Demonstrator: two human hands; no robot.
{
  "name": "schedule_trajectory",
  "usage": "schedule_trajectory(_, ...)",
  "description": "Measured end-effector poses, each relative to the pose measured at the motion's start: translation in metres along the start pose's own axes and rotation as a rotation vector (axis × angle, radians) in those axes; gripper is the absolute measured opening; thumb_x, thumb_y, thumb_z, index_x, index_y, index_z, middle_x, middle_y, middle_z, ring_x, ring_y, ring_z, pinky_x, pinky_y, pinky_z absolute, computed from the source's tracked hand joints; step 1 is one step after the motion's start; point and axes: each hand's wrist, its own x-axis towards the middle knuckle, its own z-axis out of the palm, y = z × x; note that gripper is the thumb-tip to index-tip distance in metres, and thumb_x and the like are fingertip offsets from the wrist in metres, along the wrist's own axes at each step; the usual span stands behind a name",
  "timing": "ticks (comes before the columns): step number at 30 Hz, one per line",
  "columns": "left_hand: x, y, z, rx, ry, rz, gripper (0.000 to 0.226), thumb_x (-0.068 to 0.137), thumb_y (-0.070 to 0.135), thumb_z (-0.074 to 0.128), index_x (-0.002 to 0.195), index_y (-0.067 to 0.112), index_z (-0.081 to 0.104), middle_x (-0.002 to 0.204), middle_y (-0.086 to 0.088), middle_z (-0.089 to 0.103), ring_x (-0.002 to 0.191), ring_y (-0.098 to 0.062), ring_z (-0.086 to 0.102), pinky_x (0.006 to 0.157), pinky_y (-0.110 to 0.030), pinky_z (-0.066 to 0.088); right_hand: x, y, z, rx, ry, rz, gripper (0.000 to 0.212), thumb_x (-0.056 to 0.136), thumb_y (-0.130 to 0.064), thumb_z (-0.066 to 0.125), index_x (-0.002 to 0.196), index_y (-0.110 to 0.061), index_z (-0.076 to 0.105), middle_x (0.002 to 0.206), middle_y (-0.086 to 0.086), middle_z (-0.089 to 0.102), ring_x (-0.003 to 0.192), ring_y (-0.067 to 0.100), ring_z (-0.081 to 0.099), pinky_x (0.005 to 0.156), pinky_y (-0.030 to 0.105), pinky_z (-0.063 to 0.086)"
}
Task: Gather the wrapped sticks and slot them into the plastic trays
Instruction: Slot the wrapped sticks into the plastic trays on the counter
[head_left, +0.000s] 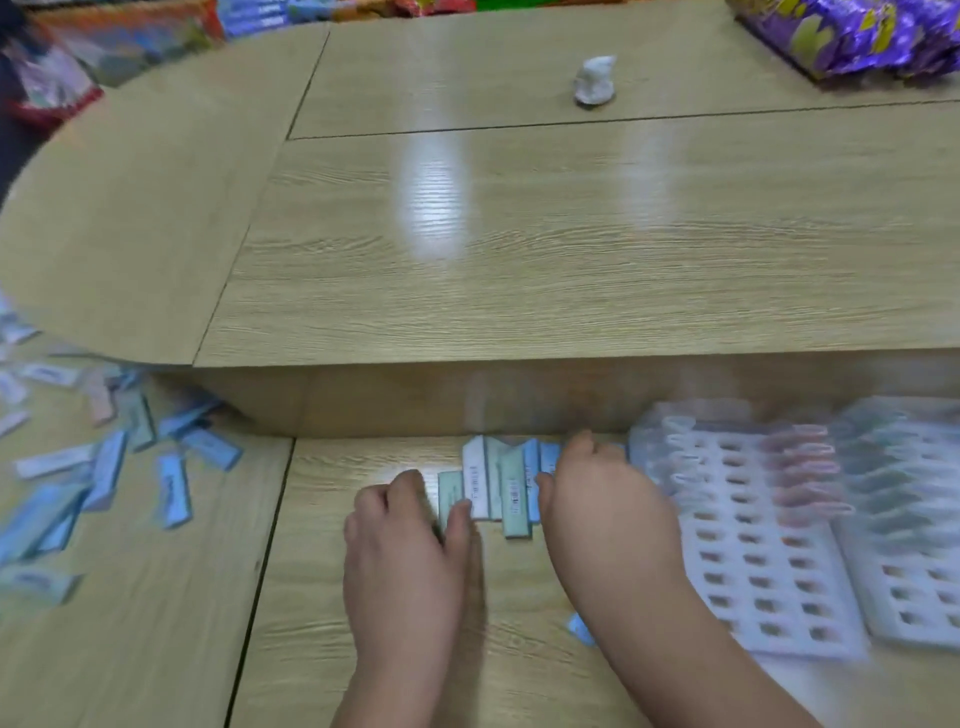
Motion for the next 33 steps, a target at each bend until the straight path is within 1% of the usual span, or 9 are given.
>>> schedule_trajectory(4,0.003,-0.003,-0.008,-0.017,-0.021,-0.025,0.035,0.090,0.040,0.066,0.116,0.016,0.061,0.103,-0.004,0.062,0.099,-0.029,0.057,0.073,-0.040,0.047,0.006,-0.006,0.004,0.002,0.010,-0.005,0.023,0.098,-0.023,0.054,0.117,-0.016,0.044,0.114,0.004,0.050,0.093,0.016,0.061,0.056,0.026,0.036)
schedule_trajectory(9,0.006,-0.009,-0.019,-0.036,-0.082,-0.040,0.017,0.088,0.040,0.068,0.091,0.025,0.058,0.084,0.008,0.062,0.082,-0.020,0.060,0.063,-0.035,0.043,0.000,-0.008,0.012,0.200,0.041,-0.031,0.029,0.095,-0.046,0.051,0.117,-0.027,0.046,0.108,-0.003,0.060,0.097,0.020,0.061,0.056,0.031,0.029)
schedule_trajectory(14,0.008,-0.027,-0.024,-0.280,-0.122,-0.173,0.022,0.084,0.034,0.074,0.069,0.026,0.060,0.062,0.008,0.064,0.060,-0.009,0.060,0.056,-0.030,0.044,-0.012,-0.006,0.023,0.520,0.070,-0.025,0.014,0.088,-0.040,0.061,0.101,-0.034,0.060,0.093,-0.015,0.066,0.086,0.009,0.063,0.067,0.031,0.050)
schedule_trajectory(18,0.004,-0.033,-0.034,-0.546,-0.079,-0.188,0.014,0.086,0.034,0.074,0.075,0.035,0.066,0.066,0.011,0.066,0.054,-0.002,0.057,0.056,-0.031,0.044,-0.017,0.004,0.021,0.767,0.107,-0.020,0.011,0.087,-0.036,0.066,0.098,-0.038,0.066,0.083,-0.024,0.063,0.080,-0.004,0.059,0.069,0.024,0.050)
schedule_trajectory(22,-0.004,-0.015,-0.039,-0.728,-0.115,-0.115,0.012,0.086,0.031,0.075,0.082,0.040,0.069,0.073,0.014,0.070,0.062,0.003,0.061,0.058,-0.013,0.046,-0.027,0.016,0.009,0.934,0.076,-0.085,0.016,0.091,-0.036,0.063,0.100,-0.048,0.069,0.092,-0.029,0.063,0.092,-0.007,0.058,0.073,0.013,0.045)
schedule_trajectory(25,-0.011,0.004,-0.037,-0.812,-0.164,-0.086,0.015,0.084,0.024,0.078,0.083,0.038,0.072,0.072,0.015,0.070,0.062,0.004,0.060,0.058,-0.008,0.045,-0.036,0.032,-0.004,1.039,0.069,-0.113,0.025,0.091,-0.030,0.065,0.100,-0.053,0.065,0.093,-0.024,0.066,0.082,-0.008,0.060,0.069,0.007,0.044)
schedule_trajectory(28,-0.017,0.021,-0.033,-0.881,-0.182,-0.082,0.016,0.084,0.023,0.078,0.084,0.038,0.074,0.073,0.012,0.071,0.064,0.003,0.060,0.061,-0.010,0.046,-0.042,0.058,-0.013,1.268,0.061,-0.045,0.031,0.086,-0.019,0.072,0.100,-0.046,0.068,0.082,-0.018,0.069,0.063,0.000,0.062,0.056,0.011,0.048)
schedule_trajectory(31,-0.024,0.042,-0.030,-0.932,-0.207,-0.081,0.020,0.084,0.023,0.077,0.086,0.042,0.075,0.081,0.006,0.074,0.070,-0.001,0.064,0.067,-0.018,0.050,-0.045,0.086,-0.021,1.451,0.105,0.021,0.025,0.083,-0.008,0.075,0.097,-0.028,0.067,0.073,-0.008,0.070,0.060,0.001,0.059,0.055,0.012,0.046)
schedule_trajectory(33,-0.029,0.056,-0.028,-0.942,-0.244,-0.059,0.021,0.085,0.023,0.075,0.086,0.044,0.075,0.086,0.002,0.075,0.071,-0.001,0.065,0.063,-0.013,0.050,-0.048,0.106,-0.026,1.481,0.134,0.036,0.019,0.083,-0.010,0.076,0.091,-0.025,0.068,0.073,-0.006,0.071,0.061,0.002,0.061,0.054,0.011,0.046)
